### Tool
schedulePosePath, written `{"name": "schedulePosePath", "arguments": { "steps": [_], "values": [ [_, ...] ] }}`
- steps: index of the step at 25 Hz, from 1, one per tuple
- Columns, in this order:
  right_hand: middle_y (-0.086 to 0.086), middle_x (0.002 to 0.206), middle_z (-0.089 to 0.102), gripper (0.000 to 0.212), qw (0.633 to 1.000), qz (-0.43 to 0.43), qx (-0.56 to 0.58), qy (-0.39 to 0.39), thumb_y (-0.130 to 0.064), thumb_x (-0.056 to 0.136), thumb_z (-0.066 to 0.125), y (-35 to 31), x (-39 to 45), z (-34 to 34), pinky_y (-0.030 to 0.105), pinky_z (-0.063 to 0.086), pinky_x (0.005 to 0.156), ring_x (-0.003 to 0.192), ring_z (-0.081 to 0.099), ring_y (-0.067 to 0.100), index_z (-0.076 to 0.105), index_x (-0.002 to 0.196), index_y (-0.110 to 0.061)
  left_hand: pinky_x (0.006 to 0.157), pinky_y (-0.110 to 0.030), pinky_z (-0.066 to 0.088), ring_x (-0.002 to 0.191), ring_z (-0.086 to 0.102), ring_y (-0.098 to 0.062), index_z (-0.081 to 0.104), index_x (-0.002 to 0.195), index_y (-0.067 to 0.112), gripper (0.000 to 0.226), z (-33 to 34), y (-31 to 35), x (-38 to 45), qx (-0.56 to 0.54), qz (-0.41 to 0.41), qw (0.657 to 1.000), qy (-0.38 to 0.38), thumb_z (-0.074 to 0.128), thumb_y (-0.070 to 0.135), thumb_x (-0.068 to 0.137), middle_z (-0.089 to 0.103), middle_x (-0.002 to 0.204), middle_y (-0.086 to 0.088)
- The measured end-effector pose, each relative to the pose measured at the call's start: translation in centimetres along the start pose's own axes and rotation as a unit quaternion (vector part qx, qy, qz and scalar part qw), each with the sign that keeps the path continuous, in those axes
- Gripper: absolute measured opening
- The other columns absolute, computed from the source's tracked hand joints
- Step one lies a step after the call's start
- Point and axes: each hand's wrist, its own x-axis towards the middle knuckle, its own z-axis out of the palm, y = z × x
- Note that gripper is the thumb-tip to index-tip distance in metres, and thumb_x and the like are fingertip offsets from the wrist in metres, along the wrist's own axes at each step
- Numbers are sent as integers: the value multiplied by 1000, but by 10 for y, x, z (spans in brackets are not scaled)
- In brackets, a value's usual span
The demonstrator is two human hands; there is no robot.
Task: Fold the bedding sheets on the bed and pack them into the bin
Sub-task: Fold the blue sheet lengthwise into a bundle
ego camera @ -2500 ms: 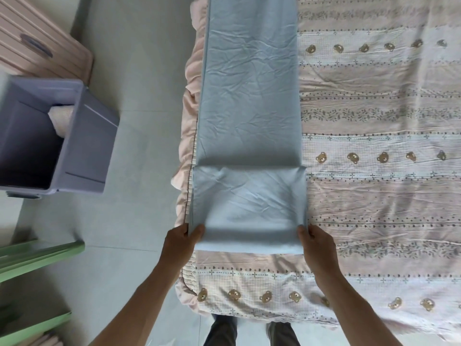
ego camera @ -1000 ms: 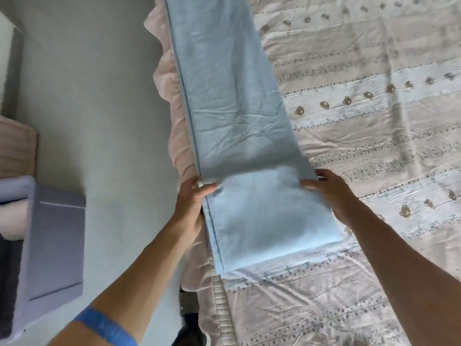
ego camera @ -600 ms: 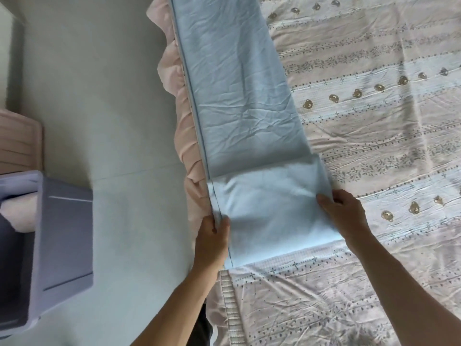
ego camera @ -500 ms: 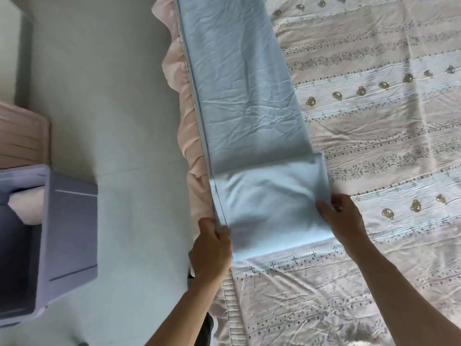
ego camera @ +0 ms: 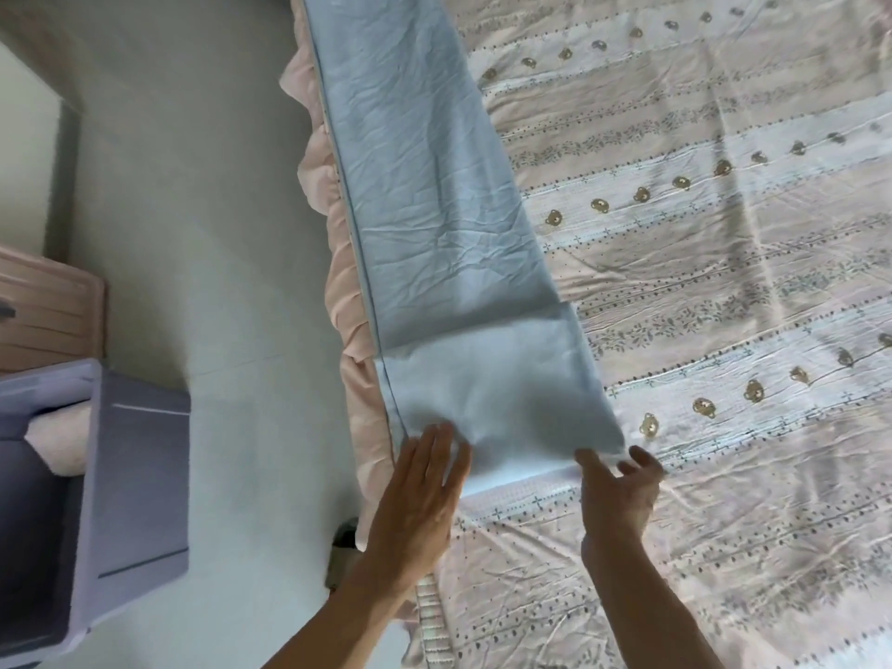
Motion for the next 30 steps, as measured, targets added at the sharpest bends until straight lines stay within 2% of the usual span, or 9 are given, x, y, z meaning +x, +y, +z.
{"name": "schedulePosePath", "arguments": {
  "steps": [1,3,8,10,12,17,23,26,30],
  "values": [
    [15,115,60,64,986,123,109,-13,-13,77,79,5,-3,7,44,55,81,93,59,27,43,131,-12,106,-52,41,136,41,-40,45,143,6,89,4,-1,3,-23,6,1000,-7,78,3,61,40,148,-25],
    [19,100,67,55,951,209,212,-87,-14,81,78,11,0,14,36,55,65,81,64,28,51,127,-4,102,-50,46,131,47,-41,46,142,7,83,12,-5,10,-48,24,998,-25,77,6,66,45,144,-26],
    [15,98,66,20,948,182,259,-14,-9,83,71,-18,-19,40,34,54,61,82,65,28,65,102,-8,79,-31,58,91,68,-24,67,114,9,57,-4,-39,32,-125,119,985,17,78,10,57,70,104,-8],
    [11,94,67,15,951,152,269,27,-5,82,69,-47,-35,46,34,53,60,83,64,27,66,94,-14,60,-24,52,70,65,-16,66,100,19,38,-36,-55,41,-182,112,977,17,64,23,62,66,81,5],
    [10,93,67,17,954,115,272,47,-4,79,68,-87,-50,55,32,54,57,84,63,28,65,91,-15,56,-22,50,66,63,-13,65,99,25,34,-72,-72,53,-274,64,960,-6,54,30,67,66,75,8],
    [9,74,61,14,953,87,290,25,-7,82,66,-209,-66,98,29,55,51,56,64,20,62,96,-8,61,-22,53,68,65,-5,73,94,26,29,-166,-142,117,-585,-90,804,-57,67,11,69,71,81,13],
    [11,90,66,6,954,86,286,-32,-15,92,61,-280,-19,169,38,62,66,76,66,25,61,91,-10,67,-14,47,79,64,-5,71,105,16,34,-164,-215,226,-658,-164,733,-51,81,9,74,70,90,2],
    [9,94,68,13,987,78,137,-36,-21,90,60,-246,18,188,37,59,63,82,68,28,65,97,-12,81,-34,48,103,67,-21,64,113,28,65,-118,-245,263,-693,-324,642,-50,89,41,54,71,111,-1],
    [8,90,72,21,987,-29,-153,-29,-22,74,63,-183,58,188,47,58,75,89,68,36,65,95,-20,84,-42,52,103,68,-27,61,116,23,53,-85,-251,252,-708,-390,579,-107,84,23,69,71,114,-3]
  ]
}}
